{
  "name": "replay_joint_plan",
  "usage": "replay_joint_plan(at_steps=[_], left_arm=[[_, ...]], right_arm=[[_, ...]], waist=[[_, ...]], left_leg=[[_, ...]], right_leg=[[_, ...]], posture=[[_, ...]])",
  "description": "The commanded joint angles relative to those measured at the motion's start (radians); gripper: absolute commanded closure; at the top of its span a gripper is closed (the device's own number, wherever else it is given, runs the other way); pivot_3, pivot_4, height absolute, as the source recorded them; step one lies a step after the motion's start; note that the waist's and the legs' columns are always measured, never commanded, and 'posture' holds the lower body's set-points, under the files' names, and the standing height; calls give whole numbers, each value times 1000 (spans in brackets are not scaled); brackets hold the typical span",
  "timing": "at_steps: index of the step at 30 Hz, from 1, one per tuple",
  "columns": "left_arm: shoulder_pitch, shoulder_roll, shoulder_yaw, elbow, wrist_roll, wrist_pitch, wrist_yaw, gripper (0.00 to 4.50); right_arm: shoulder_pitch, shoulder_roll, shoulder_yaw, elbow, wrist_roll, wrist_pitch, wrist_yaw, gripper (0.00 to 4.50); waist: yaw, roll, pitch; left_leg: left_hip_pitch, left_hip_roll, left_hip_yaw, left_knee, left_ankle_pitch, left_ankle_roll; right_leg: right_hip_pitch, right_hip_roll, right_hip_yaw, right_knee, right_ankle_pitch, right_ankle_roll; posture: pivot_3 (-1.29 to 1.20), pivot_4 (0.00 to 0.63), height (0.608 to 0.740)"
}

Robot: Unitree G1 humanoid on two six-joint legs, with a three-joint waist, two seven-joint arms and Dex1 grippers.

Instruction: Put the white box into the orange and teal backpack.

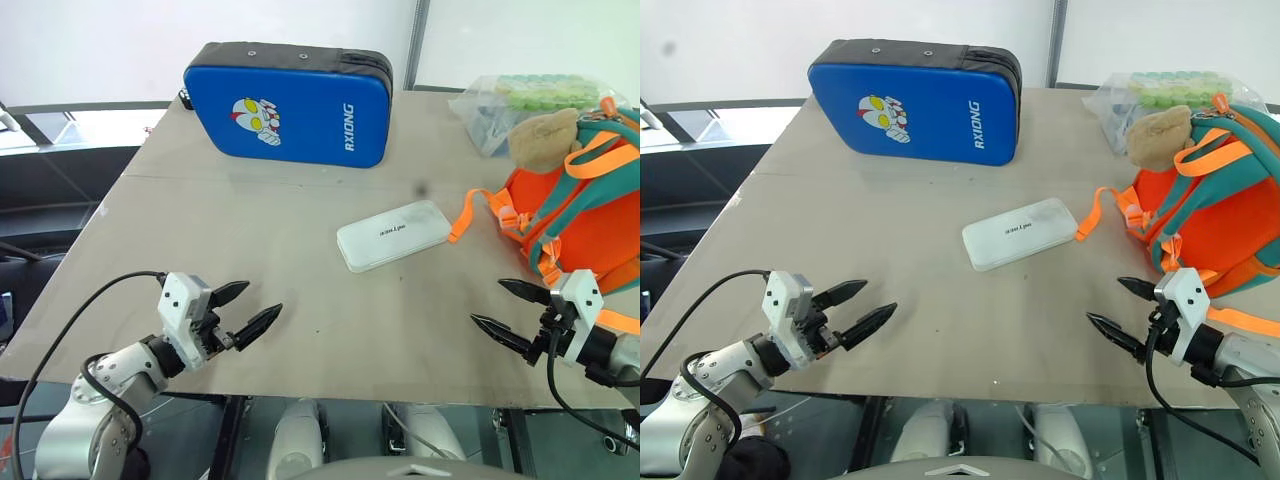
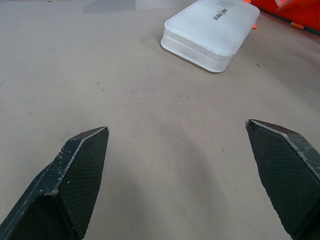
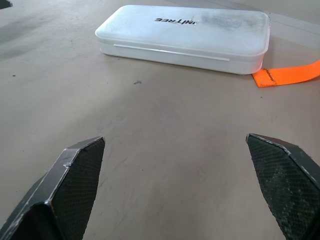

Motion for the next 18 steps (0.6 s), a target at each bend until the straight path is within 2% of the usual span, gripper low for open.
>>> replay_joint_plan(at_steps=[1,7,9,12,17,18], left_arm=[[-12,-1,12,-33,-15,-4,13,0],[-45,-15,-22,-44,-6,4,56,0],[-61,-25,-29,-54,-12,7,75,0],[-99,-54,-45,-71,-18,60,156,818],[-196,-137,-133,-131,-11,166,319,3275],[-218,-157,-147,-138,-12,203,366,3818]], right_arm=[[-22,-9,-32,-4,-10,-44,4,39],[-152,-18,51,41,-66,-22,-30,39],[-224,-5,79,50,-43,52,-68,544],[-336,18,138,86,-76,99,-124,1711],[-549,80,251,209,-176,124,-209,4158],[-594,85,272,241,-205,125,-224,4500]], waist=[[0,0,0],[-2,0,0],[-1,0,0],[0,0,0],[0,0,0],[0,0,0]], left_leg=[[0,0,0,0,0,0],[0,-1,0,0,0,0],[0,0,-1,0,0,0],[0,0,-1,0,0,0],[0,-1,-2,1,0,0],[-1,-2,-2,1,0,0]], right_leg=[[0,0,0,0,0,0],[1,0,-1,0,0,0],[1,0,-1,0,1,2],[0,0,-1,0,2,2],[2,0,-1,-1,2,3],[2,0,-1,-1,2,3]], posture=[[0,150,740],[0,150,740],[0,150,740],[0,150,740],[0,150,740],[0,150,740]])
